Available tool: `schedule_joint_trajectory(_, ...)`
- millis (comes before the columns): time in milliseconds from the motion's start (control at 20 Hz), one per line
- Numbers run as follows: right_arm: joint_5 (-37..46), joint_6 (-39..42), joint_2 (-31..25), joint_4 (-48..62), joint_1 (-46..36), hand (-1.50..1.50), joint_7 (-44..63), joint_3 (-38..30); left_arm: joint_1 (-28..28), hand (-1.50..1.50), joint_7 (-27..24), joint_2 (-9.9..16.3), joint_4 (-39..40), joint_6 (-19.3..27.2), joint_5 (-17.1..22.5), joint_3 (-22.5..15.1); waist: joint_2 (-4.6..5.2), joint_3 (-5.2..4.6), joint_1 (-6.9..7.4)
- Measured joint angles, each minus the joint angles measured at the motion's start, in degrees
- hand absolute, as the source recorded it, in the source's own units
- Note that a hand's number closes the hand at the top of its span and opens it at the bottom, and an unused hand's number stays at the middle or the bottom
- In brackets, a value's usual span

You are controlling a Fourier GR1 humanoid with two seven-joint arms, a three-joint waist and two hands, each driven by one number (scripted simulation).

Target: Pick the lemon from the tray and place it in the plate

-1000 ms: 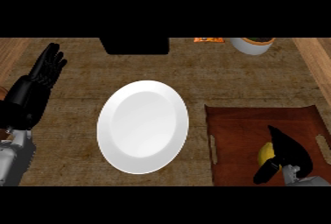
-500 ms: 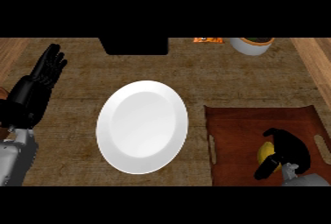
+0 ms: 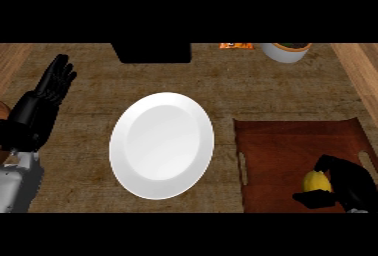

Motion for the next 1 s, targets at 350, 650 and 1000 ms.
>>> schedule_joint_trajectory(350,1.7,-4.2,-3.4,-10.8,6.0,1.5,-6.3,-1.2,-0.7,0.0,1.2,-0.8,-0.4,-0.1,-0.9,0.7,0.13,0.14,-0.15)
schedule_joint_trajectory(650,-0.7,-4.8,-2.7,-25.5,8.2,1.5,-9.7,0.6,0.3,0.0,1.4,-1.1,-1.2,-0.4,-1.2,0.8,0.05,0.15,-0.31)
schedule_joint_trajectory(1000,-5.4,-2.5,2.6,-37.4,4.1,1.5,-9.5,4.9,-0.6,0.0,0.9,-1.4,0.0,-1.5,-1.1,1.4,0.22,0.15,0.19)
